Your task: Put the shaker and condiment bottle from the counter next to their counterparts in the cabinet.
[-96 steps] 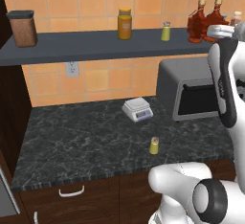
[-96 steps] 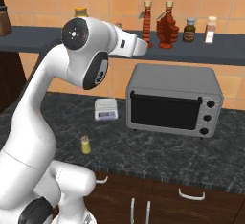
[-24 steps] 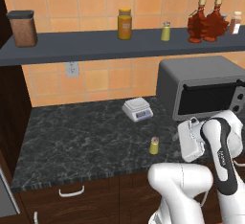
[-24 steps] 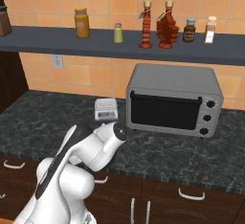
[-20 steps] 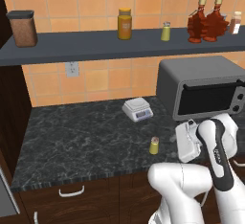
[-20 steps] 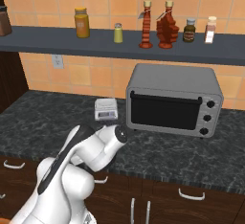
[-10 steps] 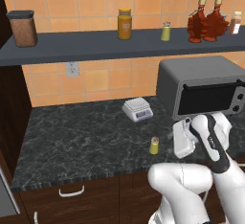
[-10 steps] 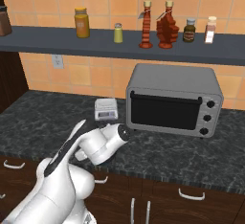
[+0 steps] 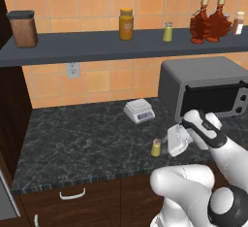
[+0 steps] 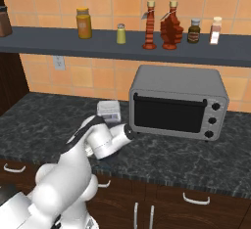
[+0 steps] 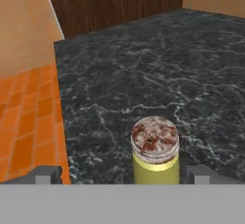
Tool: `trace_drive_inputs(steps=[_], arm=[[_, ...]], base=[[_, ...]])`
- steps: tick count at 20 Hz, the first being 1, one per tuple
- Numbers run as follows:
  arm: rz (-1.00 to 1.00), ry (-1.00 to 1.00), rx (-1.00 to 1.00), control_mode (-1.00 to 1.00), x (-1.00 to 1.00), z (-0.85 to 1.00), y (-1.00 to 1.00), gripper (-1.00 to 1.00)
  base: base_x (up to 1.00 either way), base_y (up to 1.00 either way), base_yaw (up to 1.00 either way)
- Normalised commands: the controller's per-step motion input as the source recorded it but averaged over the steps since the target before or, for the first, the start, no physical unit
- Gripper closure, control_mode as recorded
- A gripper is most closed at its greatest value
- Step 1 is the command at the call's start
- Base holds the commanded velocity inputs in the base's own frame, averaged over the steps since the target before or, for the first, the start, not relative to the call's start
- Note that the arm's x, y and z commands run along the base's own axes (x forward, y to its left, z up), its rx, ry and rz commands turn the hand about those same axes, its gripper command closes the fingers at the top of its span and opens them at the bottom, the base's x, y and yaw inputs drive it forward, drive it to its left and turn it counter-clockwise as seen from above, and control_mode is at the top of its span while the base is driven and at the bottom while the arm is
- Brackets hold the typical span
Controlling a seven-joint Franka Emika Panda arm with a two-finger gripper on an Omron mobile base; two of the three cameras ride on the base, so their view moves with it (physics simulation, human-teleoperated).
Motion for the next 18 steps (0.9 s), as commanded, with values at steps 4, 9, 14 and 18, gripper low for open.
trace_drive_inputs(steps=[4, 9, 14, 18], arm=[[0.0, 0.09, 0.08, -1.0, 0.36, -0.22, 0.03, -1.0], [0.0, 0.06, 0.09, -1.0, 0.31, -0.19, 0.0, -1.0], [0.01, 0.07, 0.12, -1.0, 0.07, -0.38, 0.21, 1.0], [0.04, 0.1, 0.05, -1.0, 0.03, -0.35, 0.36, 1.0]], base=[[0.0, 0.0, 0.0], [0.0, 0.0, 0.0], [0.0, 0.0, 0.0], [0.0, 0.0, 0.0]])
